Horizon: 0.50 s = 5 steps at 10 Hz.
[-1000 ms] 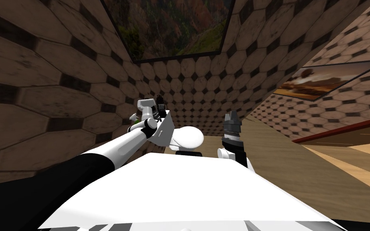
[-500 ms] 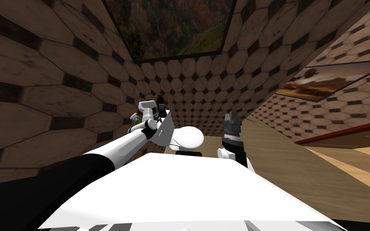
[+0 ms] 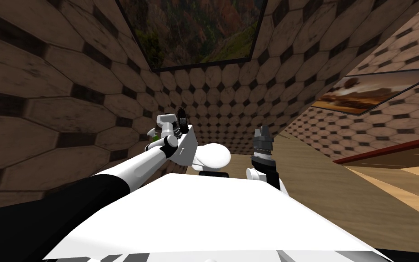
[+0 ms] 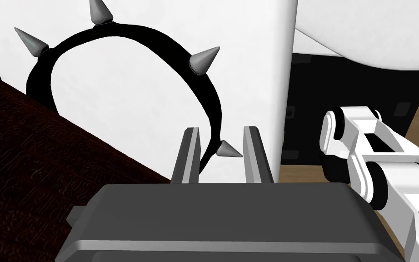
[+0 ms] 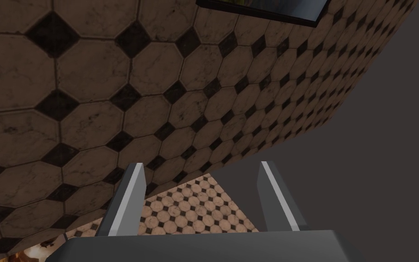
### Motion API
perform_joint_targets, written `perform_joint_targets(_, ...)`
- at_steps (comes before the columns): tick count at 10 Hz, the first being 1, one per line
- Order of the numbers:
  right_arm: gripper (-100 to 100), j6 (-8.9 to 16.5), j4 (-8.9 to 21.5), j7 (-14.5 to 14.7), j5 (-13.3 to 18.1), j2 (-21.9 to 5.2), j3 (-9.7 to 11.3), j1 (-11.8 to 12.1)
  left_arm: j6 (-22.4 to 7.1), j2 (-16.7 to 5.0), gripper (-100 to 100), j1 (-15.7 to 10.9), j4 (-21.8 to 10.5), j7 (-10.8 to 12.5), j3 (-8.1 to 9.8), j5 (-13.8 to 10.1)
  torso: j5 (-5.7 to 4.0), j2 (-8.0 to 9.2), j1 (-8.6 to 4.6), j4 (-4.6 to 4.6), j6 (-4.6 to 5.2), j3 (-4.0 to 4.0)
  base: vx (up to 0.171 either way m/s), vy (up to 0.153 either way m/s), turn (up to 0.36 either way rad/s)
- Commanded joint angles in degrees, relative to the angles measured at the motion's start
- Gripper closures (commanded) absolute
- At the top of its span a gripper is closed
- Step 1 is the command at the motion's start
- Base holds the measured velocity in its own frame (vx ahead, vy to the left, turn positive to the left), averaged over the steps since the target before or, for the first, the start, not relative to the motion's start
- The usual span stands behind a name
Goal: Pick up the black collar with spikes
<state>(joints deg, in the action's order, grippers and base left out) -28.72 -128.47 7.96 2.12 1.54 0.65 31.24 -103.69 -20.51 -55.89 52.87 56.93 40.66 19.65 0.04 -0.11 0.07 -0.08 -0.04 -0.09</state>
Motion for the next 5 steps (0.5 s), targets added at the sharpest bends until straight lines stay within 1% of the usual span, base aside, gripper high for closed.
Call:
perform_joint_targets(1,0,0.0,0.0,0.0,0.0,0.0,0.0,0.0,0.0,0.0,0,0.0,0.0,0.0,0.0,0.0,0.0,0.0,0.0,0.0,0.0,0.0,0.0,0.0,0.0)
perform_joint_targets(2,0,0.0,0.0,0.0,0.0,0.0,0.0,0.0,-1.8,-0.3,100,-1.0,0.5,0.1,-0.04,0.4,0.0,0.0,0.0,0.0,0.0,0.0,-0.001,0.011,-0.062)
perform_joint_targets(3,0,0.0,0.0,0.0,0.0,0.0,0.0,0.0,-2.1,-0.4,100,-1.2,0.6,0.1,-0.06,0.5,-0.03,0.0,0.0,0.04,0.05,0.02,-0.002,0.02,-0.05)
perform_joint_targets(4,0,0.0,0.0,0.0,0.0,0.0,0.0,0.0,-1.5,-0.2,100,-0.8,0.6,0.1,-0.03,0.4,-0.03,0.02,0.0,0.04,0.03,0.03,0.0,0.008,-0.012)
perform_joint_targets(5,0,0.0,0.0,0.0,0.0,0.0,0.0,0.0,-1.8,-0.2,0,-0.9,0.7,0.1,-0.04,0.4,-0.01,0.03,-0.01,0.02,0.0,0.02,0.0,0.0,0.0)
